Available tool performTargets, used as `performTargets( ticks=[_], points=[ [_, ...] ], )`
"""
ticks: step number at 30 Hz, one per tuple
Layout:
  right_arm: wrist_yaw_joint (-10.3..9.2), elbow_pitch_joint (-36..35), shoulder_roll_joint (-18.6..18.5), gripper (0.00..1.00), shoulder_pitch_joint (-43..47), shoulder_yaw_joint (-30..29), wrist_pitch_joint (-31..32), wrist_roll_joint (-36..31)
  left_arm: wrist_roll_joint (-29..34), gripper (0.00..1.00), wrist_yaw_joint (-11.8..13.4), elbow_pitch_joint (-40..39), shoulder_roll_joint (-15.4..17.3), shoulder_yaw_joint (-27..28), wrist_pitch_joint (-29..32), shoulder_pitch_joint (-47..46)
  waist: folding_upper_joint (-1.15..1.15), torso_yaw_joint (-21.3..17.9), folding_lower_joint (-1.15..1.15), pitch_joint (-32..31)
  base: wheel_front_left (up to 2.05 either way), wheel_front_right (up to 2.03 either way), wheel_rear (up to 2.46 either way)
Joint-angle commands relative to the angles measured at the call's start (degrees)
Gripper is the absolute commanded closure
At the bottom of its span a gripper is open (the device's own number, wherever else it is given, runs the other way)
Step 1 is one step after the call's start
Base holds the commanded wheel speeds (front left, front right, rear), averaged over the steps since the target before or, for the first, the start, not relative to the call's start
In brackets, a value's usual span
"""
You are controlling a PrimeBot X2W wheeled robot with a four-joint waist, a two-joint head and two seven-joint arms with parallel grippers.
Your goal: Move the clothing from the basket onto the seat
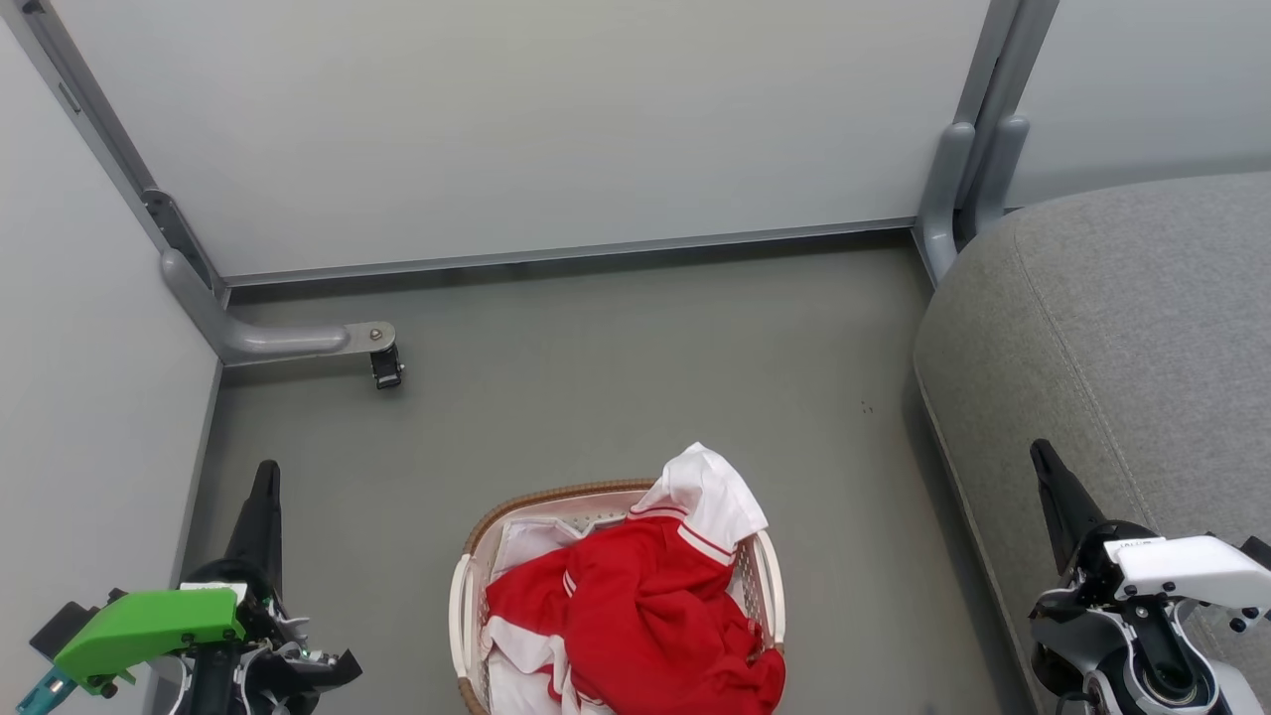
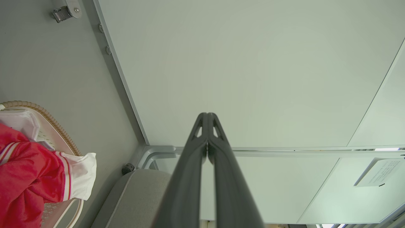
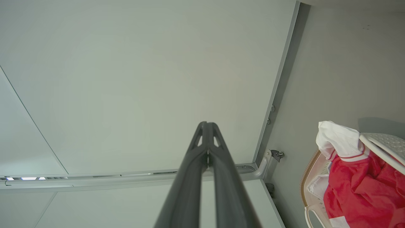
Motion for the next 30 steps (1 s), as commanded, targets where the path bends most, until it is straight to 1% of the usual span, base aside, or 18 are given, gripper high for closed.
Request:
performTargets(
  ticks=[1, 4, 5, 6, 7, 10, 14, 20, 30],
  points=[
    [-0.03, -0.15, -0.35, 1.0, 0.67, -0.06, 0.15, 0.25, -0.16, 1.0, -0.27, -0.06, 0.34, 0.08, 0.2, -0.61, 0.0, 0.0, 0.0, 0.0, 0.0, 0.0, 0.0],
    [-0.02, -0.15, -0.35, 1.0, 0.67, -0.06, 0.15, 0.25, -0.16, 1.0, -0.27, -0.06, 0.34, 0.08, 0.2, -0.61, 0.0, 0.0, 0.0, 0.0, 0.0, 0.0, 0.0],
    [0.0, 0.0, 0.0, 0.0, 0.0, 0.0, 0.0, 0.01, 0.0, 0.0, 0.0, 0.0, 0.0, 0.0, 0.0, 0.0, 0.0, 0.0, 0.0, 0.0, 0.0, 0.0, 0.0],
    [0.01, 0.19, 0.05, 1.0, 0.01, 0.02, -0.01, -0.03, 0.03, 1.0, 0.01, 0.16, -0.03, -0.02, -0.04, 0.05, 0.0, 0.0, 0.0, 0.0, 0.0, 0.0, 0.0],
    [0.0, 0.76, 0.23, 0.0, 0.16, 0.03, 0.0, -0.01, 0.01, 0.0, 0.03, 0.79, -0.12, -0.08, -0.02, 0.37, 0.0, 0.0, 0.0, 0.0, 0.0, 0.0, 0.0],
    [-0.02, 1.11, 0.27, 0.0, 0.24, 0.22, -0.3, -0.35, 0.31, 0.0, 0.09, 1.45, -0.22, -0.34, -0.55, 0.6, 0.0, 0.0, 0.0, 0.03, 0.0, 0.0, 0.0],
    [-0.02, 0.92, -0.36, 0.0, -0.03, 1.07, -1.55, -1.62, 2.16, 0.0, 0.08, 1.83, 0.1, -0.93, -1.77, 0.17, 0.0, 0.02, 0.0, 0.07, 0.0, 0.0, 0.0],
    [-0.02, 1.18, -1.81, 0.0, -0.78, 2.84, -3.41, -5.72, 8.22, 0.0, 0.06, 1.69, 0.31, -1.16, -3.42, -0.04, 0.0, -0.01, 0.0, 0.1, 0.0, 0.0, 0.0],
    [-0.02, 0.97, -2.77, 0.0, -1.26, 4.63, -6.0, -16.2, 20.09, 0.0, 0.03, 2.03, 0.71, -2.43, -5.99, 0.15, 0.0, 0.03, 0.0, 0.14, 0.0, 0.0, 0.0]
  ],
)
